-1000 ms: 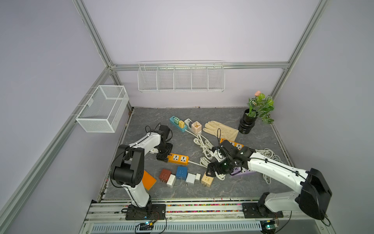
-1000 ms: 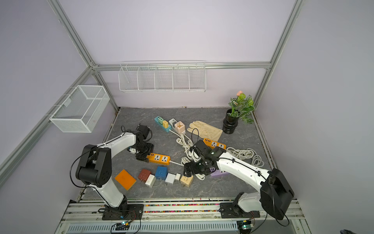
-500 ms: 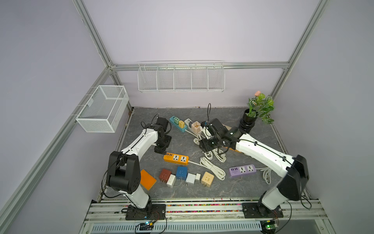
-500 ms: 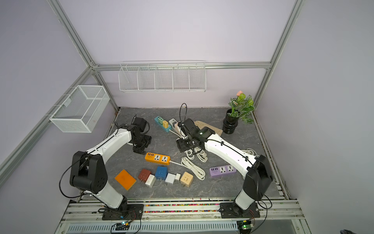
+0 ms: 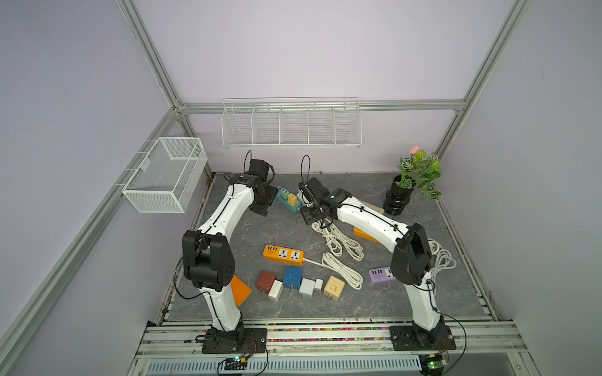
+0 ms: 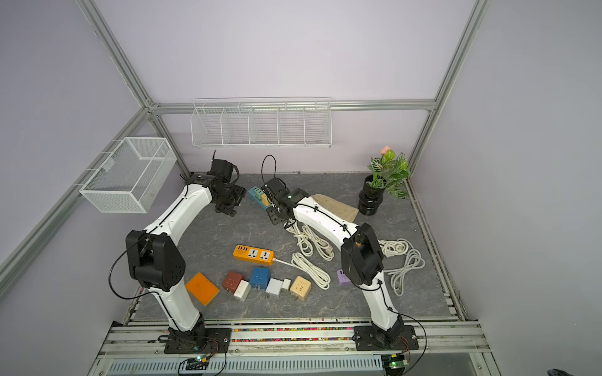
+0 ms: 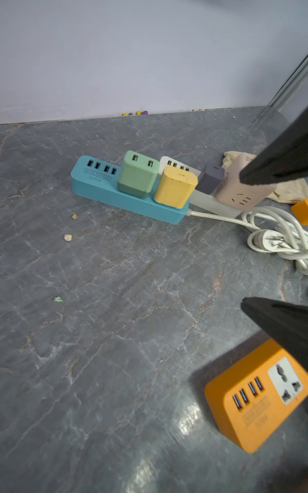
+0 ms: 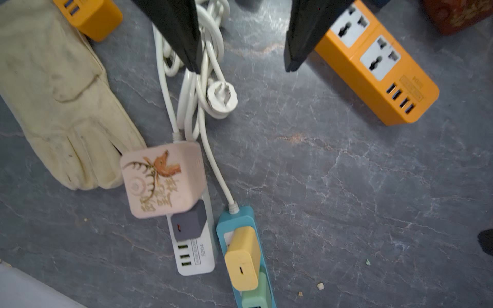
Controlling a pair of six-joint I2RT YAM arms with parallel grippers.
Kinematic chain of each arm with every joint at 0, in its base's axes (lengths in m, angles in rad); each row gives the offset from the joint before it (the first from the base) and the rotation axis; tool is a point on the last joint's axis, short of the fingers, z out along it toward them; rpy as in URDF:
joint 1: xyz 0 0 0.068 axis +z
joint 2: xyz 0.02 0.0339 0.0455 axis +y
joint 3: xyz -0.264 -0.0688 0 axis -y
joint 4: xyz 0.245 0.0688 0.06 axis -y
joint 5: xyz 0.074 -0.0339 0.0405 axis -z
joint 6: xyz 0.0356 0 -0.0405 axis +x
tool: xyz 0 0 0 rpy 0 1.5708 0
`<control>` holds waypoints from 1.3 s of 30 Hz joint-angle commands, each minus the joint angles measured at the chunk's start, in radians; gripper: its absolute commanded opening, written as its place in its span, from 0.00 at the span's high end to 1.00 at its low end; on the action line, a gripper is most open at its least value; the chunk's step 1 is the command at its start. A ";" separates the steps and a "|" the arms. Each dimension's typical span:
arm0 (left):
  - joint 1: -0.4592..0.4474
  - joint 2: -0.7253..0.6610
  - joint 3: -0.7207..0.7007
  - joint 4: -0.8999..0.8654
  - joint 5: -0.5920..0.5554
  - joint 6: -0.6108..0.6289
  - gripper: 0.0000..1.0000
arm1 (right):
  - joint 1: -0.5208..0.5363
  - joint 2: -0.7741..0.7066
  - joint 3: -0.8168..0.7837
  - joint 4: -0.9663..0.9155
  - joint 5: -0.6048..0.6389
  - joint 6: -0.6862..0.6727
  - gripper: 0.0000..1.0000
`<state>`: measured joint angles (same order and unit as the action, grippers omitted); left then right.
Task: Pull the plug off the socket
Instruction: Move the socket to the center of the board.
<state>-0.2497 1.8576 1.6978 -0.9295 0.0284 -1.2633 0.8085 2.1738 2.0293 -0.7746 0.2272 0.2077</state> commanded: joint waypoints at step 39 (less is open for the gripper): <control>0.075 0.039 -0.037 0.083 0.105 0.159 0.21 | -0.069 0.726 0.914 0.043 -0.135 -0.102 0.44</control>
<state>-0.1814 1.9221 1.6859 -0.8425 0.1295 -1.1259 0.7403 2.8761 2.9269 -0.7757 0.1074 0.0982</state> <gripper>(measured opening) 0.788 0.570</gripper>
